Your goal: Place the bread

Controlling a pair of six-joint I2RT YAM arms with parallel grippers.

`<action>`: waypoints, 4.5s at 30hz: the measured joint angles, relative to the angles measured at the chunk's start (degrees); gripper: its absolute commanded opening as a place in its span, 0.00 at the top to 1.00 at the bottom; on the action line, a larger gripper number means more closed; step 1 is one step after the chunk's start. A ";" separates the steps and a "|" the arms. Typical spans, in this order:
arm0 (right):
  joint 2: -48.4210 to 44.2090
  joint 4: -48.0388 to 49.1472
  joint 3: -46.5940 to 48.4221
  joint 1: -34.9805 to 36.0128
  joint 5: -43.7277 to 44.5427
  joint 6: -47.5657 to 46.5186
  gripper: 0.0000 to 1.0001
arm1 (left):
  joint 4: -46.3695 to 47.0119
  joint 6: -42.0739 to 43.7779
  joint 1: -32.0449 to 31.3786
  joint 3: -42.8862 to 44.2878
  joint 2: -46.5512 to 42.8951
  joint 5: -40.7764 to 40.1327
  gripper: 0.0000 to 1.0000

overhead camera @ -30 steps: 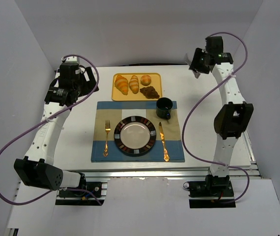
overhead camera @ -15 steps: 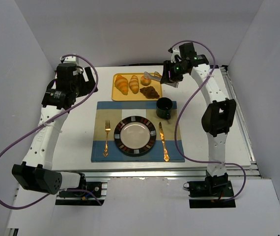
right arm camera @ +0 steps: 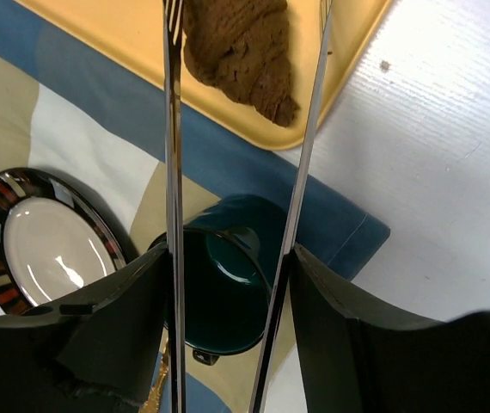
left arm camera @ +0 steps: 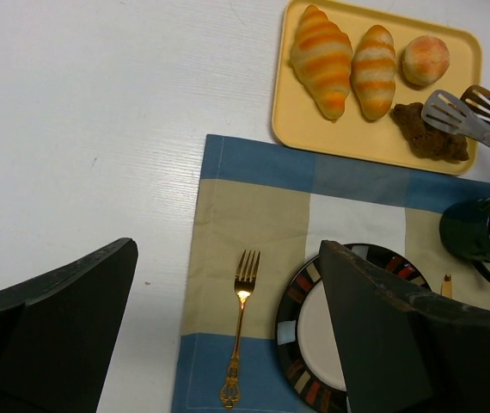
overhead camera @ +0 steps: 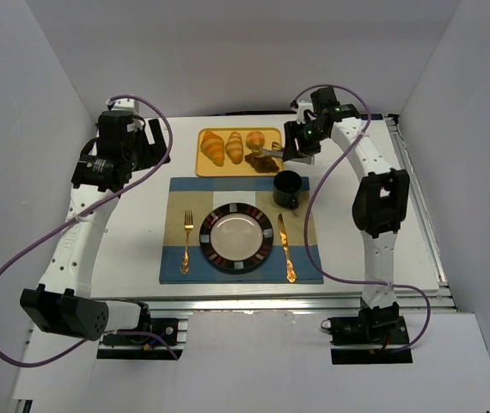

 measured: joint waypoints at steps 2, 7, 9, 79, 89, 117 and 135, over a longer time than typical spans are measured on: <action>0.00 0.00 -0.94 0.00 0.02 -0.70 0.38 | -0.15 0.17 0.00 0.00 -0.11 0.00 0.02; -0.04 -0.04 -2.95 0.00 -0.04 -2.19 0.38 | -0.17 0.24 0.00 -0.02 -0.52 0.00 0.02; -0.07 0.02 -3.43 0.02 -0.04 -2.67 0.39 | -0.17 0.28 0.00 0.00 -0.70 0.00 0.02; -11.37 -7.39 -7.13 5.40 13.92 5.25 0.39 | -0.61 -0.72 0.00 -3.91 -9.05 1.01 0.02; -9.11 -7.43 -7.13 6.60 16.68 4.96 0.40 | -1.25 -0.31 0.00 -3.91 -9.05 0.98 0.02; -28.33 -4.31 -18.64 18.45 17.59 4.83 0.70 | -1.22 -0.39 0.00 -4.52 -9.38 1.03 0.02; -37.03 -4.37 -36.63 37.00 14.56 13.29 0.63 | -0.94 -0.90 0.00 -6.91 -11.45 1.46 0.02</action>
